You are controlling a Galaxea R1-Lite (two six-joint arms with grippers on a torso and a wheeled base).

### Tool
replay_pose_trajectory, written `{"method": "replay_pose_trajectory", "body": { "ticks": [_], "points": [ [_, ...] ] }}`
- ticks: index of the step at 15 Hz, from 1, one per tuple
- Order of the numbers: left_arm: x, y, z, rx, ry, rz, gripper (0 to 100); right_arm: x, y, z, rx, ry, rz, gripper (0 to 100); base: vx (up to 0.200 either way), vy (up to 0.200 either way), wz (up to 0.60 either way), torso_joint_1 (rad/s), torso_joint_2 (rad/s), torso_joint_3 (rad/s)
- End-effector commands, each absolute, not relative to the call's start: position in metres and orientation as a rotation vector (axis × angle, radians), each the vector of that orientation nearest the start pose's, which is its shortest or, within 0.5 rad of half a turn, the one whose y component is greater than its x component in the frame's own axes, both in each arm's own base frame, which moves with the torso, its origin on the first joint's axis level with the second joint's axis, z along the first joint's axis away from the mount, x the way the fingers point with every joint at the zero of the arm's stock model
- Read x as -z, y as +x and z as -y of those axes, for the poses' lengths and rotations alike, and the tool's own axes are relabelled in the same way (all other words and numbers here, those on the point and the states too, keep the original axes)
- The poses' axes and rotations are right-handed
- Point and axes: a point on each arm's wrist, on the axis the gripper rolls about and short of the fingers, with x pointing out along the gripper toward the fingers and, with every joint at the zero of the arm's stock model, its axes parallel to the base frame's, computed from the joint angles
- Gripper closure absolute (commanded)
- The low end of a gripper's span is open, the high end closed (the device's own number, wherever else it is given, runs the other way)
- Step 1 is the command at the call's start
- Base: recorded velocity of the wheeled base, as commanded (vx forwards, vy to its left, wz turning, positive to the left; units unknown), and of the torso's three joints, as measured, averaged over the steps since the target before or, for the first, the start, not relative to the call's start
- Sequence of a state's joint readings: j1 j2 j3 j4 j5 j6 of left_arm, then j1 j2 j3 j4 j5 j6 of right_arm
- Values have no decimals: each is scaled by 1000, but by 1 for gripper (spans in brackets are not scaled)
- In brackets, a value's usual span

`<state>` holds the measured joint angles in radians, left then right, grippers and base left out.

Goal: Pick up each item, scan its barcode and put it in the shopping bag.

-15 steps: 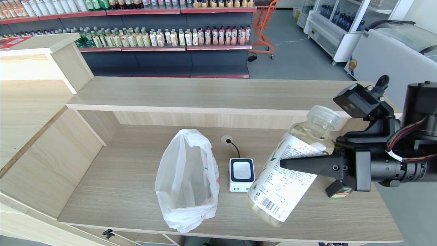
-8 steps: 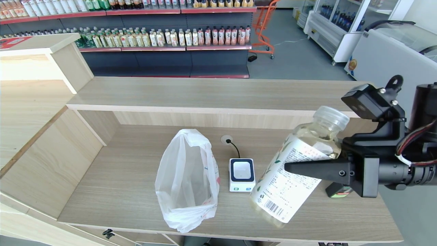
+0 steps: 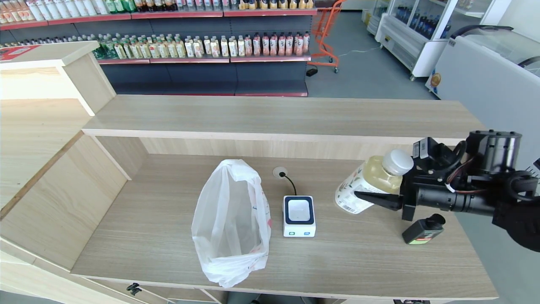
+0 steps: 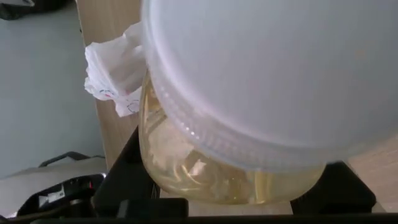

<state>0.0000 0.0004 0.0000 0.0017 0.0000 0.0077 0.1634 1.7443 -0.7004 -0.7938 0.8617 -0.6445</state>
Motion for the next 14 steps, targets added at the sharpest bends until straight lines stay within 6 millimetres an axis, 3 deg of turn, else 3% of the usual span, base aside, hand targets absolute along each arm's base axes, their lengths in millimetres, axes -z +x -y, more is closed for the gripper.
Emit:
{"method": "replay_pose_trajectory", "body": {
  "ticks": [1, 3, 4, 8, 14],
  "points": [
    [-75, -23, 0, 0, 8, -2, 0, -104, 341, -68, -1047, -581, 142, 100, 0, 0, 0, 0, 0, 0],
    [-75, -23, 0, 0, 8, -2, 0, -93, 350, -72, -1067, -619, 201, 100, 0, 0, 0, 0, 0, 0],
    [-75, -23, 0, 0, 8, -2, 0, -70, 360, -75, -1110, -676, 279, 100, 0, 0, 0, 0, 0, 0],
    [-75, -23, 0, 0, 8, -2, 0, -41, 371, -78, -1205, -780, 404, 100, 0, 0, 0, 0, 0, 0],
    [-75, -23, 0, 0, 8, -2, 0, -22, 394, -96, -1241, -800, 460, 100, 0, 0, 0, 0, 0, 0]
  ]
}}
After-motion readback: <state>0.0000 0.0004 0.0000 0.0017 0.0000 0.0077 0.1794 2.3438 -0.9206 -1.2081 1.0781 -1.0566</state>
